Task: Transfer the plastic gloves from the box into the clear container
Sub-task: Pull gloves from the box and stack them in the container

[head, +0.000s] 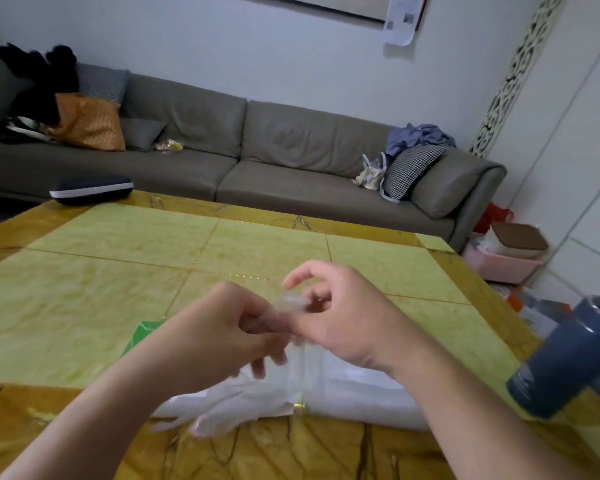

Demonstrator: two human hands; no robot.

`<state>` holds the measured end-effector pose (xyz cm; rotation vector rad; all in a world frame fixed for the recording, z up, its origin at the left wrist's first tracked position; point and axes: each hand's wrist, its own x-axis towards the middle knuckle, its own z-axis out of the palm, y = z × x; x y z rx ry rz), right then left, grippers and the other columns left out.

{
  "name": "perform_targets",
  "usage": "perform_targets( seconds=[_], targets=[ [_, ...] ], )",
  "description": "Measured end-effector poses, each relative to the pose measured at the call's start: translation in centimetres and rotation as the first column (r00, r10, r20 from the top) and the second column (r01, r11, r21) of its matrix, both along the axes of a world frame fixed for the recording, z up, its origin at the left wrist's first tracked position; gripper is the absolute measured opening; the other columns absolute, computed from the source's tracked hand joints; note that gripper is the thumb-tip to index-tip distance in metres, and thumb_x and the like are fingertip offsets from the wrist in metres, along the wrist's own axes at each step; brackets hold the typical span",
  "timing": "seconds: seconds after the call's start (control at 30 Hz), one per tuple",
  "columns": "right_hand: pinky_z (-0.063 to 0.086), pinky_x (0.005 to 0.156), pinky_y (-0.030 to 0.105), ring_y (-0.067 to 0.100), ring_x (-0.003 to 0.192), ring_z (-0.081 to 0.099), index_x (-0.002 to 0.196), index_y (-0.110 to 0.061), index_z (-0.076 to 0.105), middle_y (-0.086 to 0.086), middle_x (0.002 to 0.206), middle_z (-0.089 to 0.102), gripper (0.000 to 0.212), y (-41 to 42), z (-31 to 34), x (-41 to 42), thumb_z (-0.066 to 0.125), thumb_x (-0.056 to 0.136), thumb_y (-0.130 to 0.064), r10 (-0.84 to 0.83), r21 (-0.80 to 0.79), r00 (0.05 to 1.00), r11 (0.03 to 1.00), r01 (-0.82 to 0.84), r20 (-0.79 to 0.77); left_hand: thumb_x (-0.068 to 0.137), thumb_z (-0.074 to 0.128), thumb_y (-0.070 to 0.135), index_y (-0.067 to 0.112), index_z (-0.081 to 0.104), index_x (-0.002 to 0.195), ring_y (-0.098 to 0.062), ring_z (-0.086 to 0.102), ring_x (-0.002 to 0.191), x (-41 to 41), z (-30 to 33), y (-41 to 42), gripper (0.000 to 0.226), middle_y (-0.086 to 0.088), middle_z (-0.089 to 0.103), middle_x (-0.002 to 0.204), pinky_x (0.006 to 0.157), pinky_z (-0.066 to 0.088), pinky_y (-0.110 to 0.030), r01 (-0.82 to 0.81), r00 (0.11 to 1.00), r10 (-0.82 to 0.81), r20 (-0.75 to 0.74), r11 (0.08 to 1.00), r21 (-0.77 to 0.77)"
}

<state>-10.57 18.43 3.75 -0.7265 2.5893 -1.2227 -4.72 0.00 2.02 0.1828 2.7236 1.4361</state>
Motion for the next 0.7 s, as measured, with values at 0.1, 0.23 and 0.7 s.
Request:
perform_targets(
  seconds=[0.1, 0.23, 0.7],
  targets=[
    [0.054, 0.054, 0.028, 0.016, 0.050, 0.067, 0.087, -0.002, 0.065, -0.003, 0.057, 0.060, 0.022, 1.6, 0.5, -1.1, 0.079, 0.092, -0.018, -0.037, -0.060, 0.999, 0.998, 0.035, -0.024, 0.092, 0.074, 0.018, 0.017, 0.079, 0.083, -0.013, 0.070, 0.061, -0.5, 0.6, -0.2, 0.010, 0.004, 0.078, 0.078, 0.054, 0.048, -0.016, -0.009, 1.000, 0.009, -0.016, 1.000, -0.001],
    [0.053, 0.051, 0.033, 0.022, 0.050, 0.059, 0.076, -0.007, 0.064, 0.005, 0.060, 0.054, 0.026, 6.0, -0.3, -2.4, 0.077, 0.095, -0.017, -0.152, -0.250, 0.978, 0.950, 0.185, 0.144, 0.090, 0.074, 0.030, 0.023, 0.078, 0.076, -0.010, 0.069, 0.061, -1.5, 1.0, -0.2, 0.017, 0.006, 0.076, 0.072, 0.060, 0.053, -0.025, -0.249, 0.958, 0.249, -0.146, 0.968, 0.018],
    [0.029, 0.049, 0.031, 0.018, 0.049, 0.039, 0.067, -0.010, 0.044, 0.002, 0.058, 0.043, 0.045, 13.4, -7.2, -4.4, 0.076, 0.085, -0.036, -0.566, -0.002, 0.823, 0.824, 0.567, -0.057, 0.101, 0.052, 0.042, 0.036, 0.052, 0.135, -0.015, 0.062, 0.106, -6.6, -4.9, 14.2, 0.035, 0.011, 0.058, 0.124, 0.086, 0.054, -0.034, -0.019, 0.992, -0.058, -0.115, 0.818, -0.574]
  ],
)
